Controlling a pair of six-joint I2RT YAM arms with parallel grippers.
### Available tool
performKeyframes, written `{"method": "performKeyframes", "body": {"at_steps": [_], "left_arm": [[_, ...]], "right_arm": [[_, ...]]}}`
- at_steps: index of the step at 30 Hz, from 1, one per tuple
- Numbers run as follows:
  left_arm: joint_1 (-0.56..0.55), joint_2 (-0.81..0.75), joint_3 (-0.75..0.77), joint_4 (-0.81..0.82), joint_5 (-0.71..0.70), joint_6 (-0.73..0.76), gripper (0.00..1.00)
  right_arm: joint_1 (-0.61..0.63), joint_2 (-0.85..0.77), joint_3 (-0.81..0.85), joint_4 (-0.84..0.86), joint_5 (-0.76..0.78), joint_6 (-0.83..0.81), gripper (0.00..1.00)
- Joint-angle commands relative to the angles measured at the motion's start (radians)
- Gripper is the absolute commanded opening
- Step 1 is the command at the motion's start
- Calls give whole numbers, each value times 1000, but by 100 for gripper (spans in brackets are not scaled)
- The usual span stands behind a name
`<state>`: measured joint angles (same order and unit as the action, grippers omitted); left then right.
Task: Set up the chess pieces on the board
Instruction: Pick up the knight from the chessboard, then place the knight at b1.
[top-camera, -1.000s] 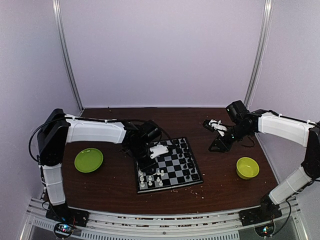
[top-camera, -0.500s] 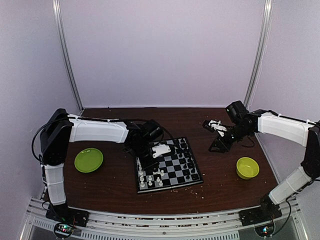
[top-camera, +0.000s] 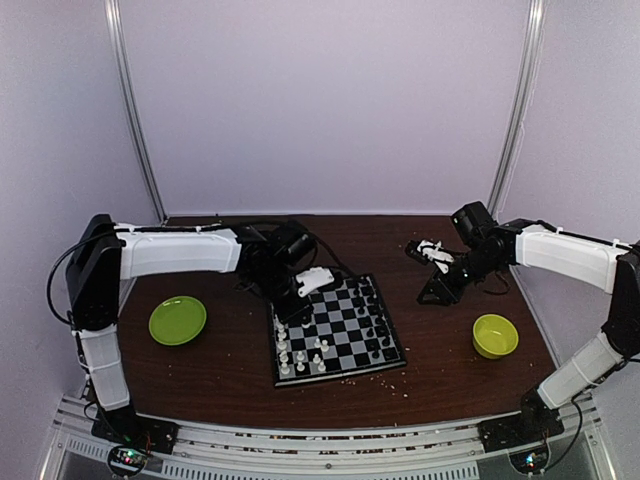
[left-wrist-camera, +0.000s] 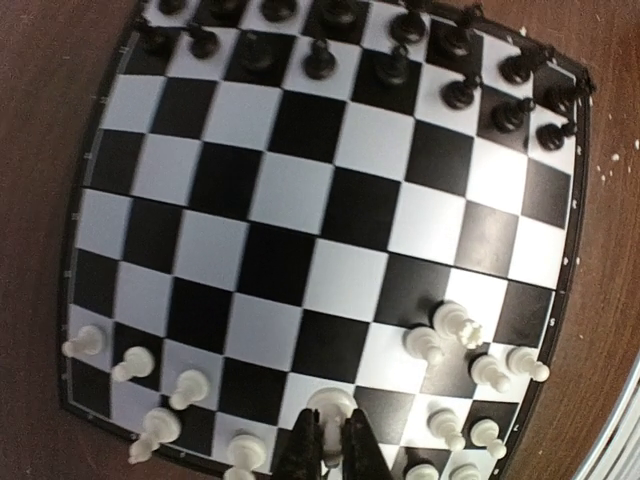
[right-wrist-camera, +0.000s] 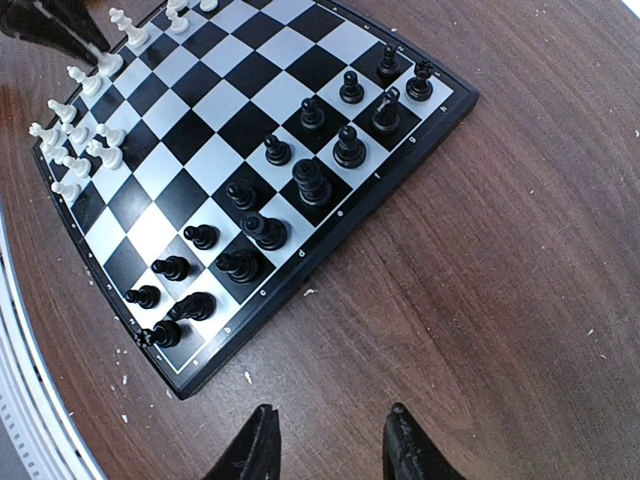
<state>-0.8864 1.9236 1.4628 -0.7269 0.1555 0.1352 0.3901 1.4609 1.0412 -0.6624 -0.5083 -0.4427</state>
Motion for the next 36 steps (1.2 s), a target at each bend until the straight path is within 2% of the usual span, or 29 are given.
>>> {"method": "performKeyframes", "body": {"at_steps": [1, 7, 16, 36], "left_arm": [[56, -92, 42, 48, -87, -50, 1], [165, -151, -11, 128, -157, -128, 2], [218, -34, 45, 106, -233, -124, 3], [225, 62, 32, 118, -105, -120, 3]], "right_arm": [[-7, -15, 23, -6, 13, -7, 36], [-7, -12, 20, -5, 17, -8, 36], [-7, 7, 26, -12, 21, -15, 35], [-8, 37, 33, -20, 28, -19, 35]]}}
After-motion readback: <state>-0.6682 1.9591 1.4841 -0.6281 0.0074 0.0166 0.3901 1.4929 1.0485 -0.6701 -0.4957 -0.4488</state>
